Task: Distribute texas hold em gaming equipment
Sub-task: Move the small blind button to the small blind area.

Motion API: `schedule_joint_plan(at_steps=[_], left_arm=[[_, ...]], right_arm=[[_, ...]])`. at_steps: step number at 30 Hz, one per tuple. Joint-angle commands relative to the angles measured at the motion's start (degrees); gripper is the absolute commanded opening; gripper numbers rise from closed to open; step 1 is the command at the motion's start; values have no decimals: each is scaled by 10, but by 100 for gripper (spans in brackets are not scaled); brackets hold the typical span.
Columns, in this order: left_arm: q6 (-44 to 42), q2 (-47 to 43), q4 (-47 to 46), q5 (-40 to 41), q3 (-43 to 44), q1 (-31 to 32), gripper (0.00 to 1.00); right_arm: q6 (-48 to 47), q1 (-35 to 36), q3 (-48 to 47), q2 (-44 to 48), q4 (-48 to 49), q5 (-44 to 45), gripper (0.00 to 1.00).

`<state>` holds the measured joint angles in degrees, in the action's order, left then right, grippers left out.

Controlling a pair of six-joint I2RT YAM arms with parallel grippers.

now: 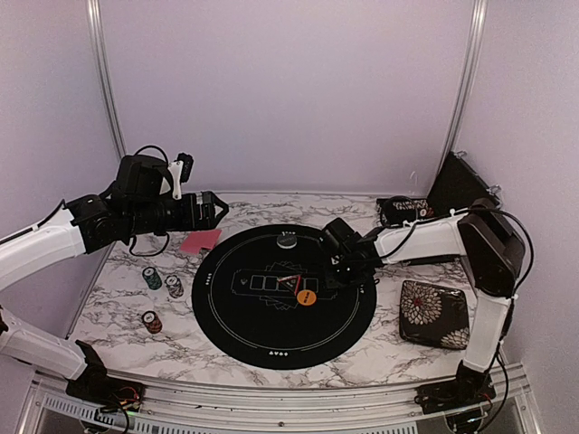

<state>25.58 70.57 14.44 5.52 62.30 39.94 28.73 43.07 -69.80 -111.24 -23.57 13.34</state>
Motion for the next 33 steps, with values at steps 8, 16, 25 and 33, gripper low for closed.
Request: schedule_joint_plan(at_steps=[8,16,25,33], left_arm=[[10,7,-9,-5,16,-4,99],[10,14,-12,-9,22,-4,99],[9,12,-11,-7,20,-4,99],[10,8,-12,-8,18,-4,99]], right_arm=[[54,-10,120,84,-37,22,50],[42,-24,118,77,-28,25,50],[14,-36,72,36,-25,27,50],[6,-35,74,63,-40,25,61]])
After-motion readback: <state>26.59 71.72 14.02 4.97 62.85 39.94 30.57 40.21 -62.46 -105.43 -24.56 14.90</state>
